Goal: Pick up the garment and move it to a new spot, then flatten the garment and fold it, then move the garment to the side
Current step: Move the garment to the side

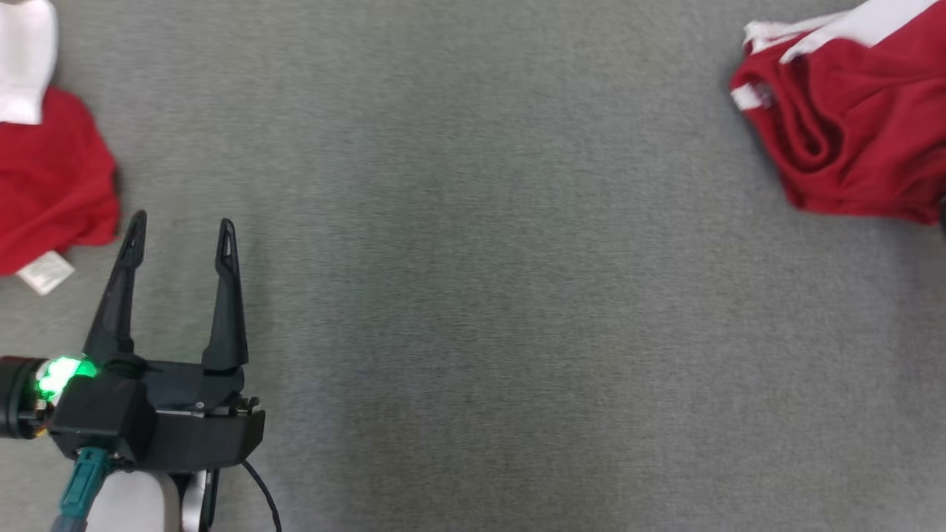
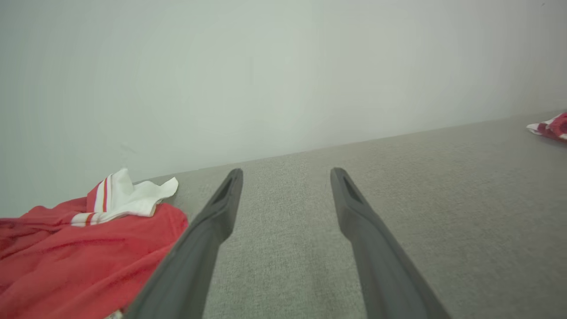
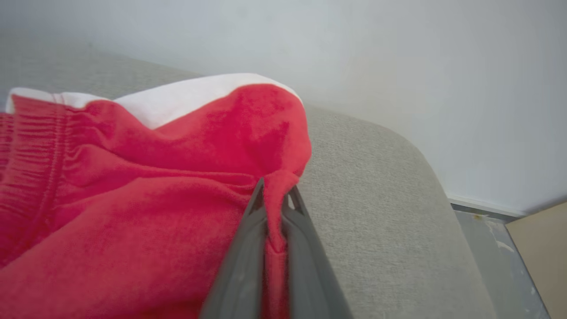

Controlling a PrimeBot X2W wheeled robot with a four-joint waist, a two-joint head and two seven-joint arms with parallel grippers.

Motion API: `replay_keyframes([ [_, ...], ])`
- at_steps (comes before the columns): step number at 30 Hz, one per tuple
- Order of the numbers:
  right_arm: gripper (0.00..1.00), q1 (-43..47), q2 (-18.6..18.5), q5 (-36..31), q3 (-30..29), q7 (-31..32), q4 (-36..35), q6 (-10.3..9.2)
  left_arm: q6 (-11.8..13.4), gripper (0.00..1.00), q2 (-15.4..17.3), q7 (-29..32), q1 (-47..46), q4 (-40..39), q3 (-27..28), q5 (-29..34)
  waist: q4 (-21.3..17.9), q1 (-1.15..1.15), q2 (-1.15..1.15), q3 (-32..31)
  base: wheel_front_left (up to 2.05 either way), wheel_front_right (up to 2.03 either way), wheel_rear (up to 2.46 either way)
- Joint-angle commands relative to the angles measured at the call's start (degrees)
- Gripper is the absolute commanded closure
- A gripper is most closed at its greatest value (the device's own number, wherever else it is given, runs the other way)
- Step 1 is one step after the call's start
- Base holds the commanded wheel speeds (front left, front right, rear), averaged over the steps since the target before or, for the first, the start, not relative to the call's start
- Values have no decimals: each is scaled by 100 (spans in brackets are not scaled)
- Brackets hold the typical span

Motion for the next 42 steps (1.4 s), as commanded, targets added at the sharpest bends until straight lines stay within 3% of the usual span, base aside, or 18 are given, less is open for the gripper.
replay_keyframes([
  [1,100,-145,-232,63,18,6,-36,-15,3,0,76,-18,-81,-148,-7,94,-501,-2,-1,461,0,0,0],
  [14,100,-1064,-906,80,213,97,-21,-14,26,0,442,-18,-63,-698,78,175,-981,-2,-1,952,0,0,0],
  [25,100,-1722,-1027,-9,375,82,364,-14,69,0,598,55,50,-1051,132,162,-1122,-2,-1,1179,0,0,0],
  [26,85,-1751,-1009,-16,388,59,396,-14,68,0,603,57,49,-1051,131,155,-1125,-2,-1,1188,0,0,0],
  [27,53,-1779,-999,-42,414,23,413,-14,73,0,606,63,46,-1045,127,148,-1124,-2,-1,1194,0,0,0],
  [28,0,-1804,-984,-52,432,-14,427,-14,78,0,609,63,47,-1035,125,146,-1123,-2,-1,1195,0,0,0],
  [36,0,-1946,-914,-95,442,-275,499,-14,158,0,545,36,146,-886,106,57,-1085,-2,-1,1019,0,0,0],
  [42,0,-1786,-808,5,337,-603,385,-14,216,0,384,-7,235,-587,75,-85,-959,-2,-1,483,0,0,0],
])
